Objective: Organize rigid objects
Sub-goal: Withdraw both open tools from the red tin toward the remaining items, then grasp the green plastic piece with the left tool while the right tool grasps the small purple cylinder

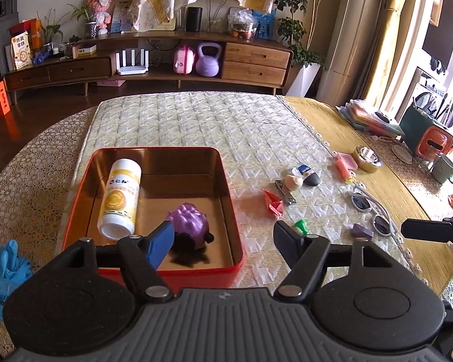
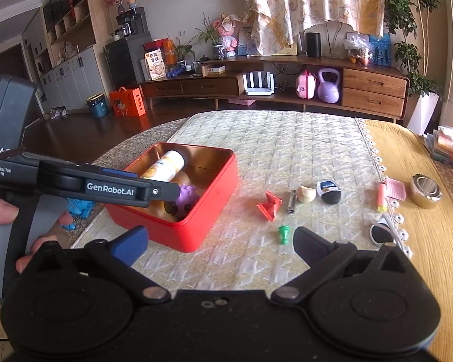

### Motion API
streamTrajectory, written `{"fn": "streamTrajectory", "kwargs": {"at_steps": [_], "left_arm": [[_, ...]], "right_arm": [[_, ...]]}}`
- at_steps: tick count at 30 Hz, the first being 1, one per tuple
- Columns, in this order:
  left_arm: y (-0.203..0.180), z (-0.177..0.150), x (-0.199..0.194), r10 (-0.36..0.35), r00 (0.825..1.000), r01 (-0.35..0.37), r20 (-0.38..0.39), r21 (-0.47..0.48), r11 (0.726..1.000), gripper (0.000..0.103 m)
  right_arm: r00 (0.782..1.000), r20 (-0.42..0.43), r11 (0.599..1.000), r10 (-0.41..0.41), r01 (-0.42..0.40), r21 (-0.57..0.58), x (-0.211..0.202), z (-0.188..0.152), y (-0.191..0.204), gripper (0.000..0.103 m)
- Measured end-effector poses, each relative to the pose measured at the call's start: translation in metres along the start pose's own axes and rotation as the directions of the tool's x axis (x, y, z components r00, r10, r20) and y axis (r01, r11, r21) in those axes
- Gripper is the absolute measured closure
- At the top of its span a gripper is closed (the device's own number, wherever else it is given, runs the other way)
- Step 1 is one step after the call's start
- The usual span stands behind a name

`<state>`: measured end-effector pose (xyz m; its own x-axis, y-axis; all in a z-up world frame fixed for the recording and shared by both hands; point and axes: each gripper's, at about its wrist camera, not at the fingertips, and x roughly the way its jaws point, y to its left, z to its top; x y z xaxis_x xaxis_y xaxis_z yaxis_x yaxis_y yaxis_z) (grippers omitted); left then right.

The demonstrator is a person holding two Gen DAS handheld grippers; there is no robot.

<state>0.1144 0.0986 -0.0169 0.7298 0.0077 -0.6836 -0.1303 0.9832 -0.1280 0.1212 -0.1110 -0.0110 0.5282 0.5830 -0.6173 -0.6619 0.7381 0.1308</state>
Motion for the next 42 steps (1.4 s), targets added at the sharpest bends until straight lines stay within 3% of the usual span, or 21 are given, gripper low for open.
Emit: {"fn": "streamTrajectory", "kwargs": {"at_steps": [2, 20, 34, 42], "left_arm": [[-0.009, -0.002, -0.001, -0.013, 1.0, 0.013, 0.004, 0.001, 1.0, 0.023], [-0.088, -0.026, 0.037, -0.074, 0.997, 0.075, -0.017, 0.055, 0.996, 0.022], [-0.108, -0.032, 0.093, -0.035, 0.998, 0.037, -0.046, 0.045, 0.998, 0.022], [-0.109, -0.031, 0.121, -0.008, 0.997, 0.013, -0.071, 0.067, 0.998, 0.023]], "right_arm": [[1.0, 0.005, 1.0, -0.014, 0.014, 0.01, -0.005, -0.005, -0.009, 0.001], [0.978, -0.017, 0.974, -0.206, 0.207, 0.093, -0.033, -0.05, -0.113, 0.001], [0.99, -0.061, 0.992, -0.128, 0.127, -0.026, 0.006, -0.056, -0.12, 0.009], [0.989, -0.085, 0.99, -0.118, 0.111, -0.086, 0.043, -0.049, -0.122, 0.025]]}}
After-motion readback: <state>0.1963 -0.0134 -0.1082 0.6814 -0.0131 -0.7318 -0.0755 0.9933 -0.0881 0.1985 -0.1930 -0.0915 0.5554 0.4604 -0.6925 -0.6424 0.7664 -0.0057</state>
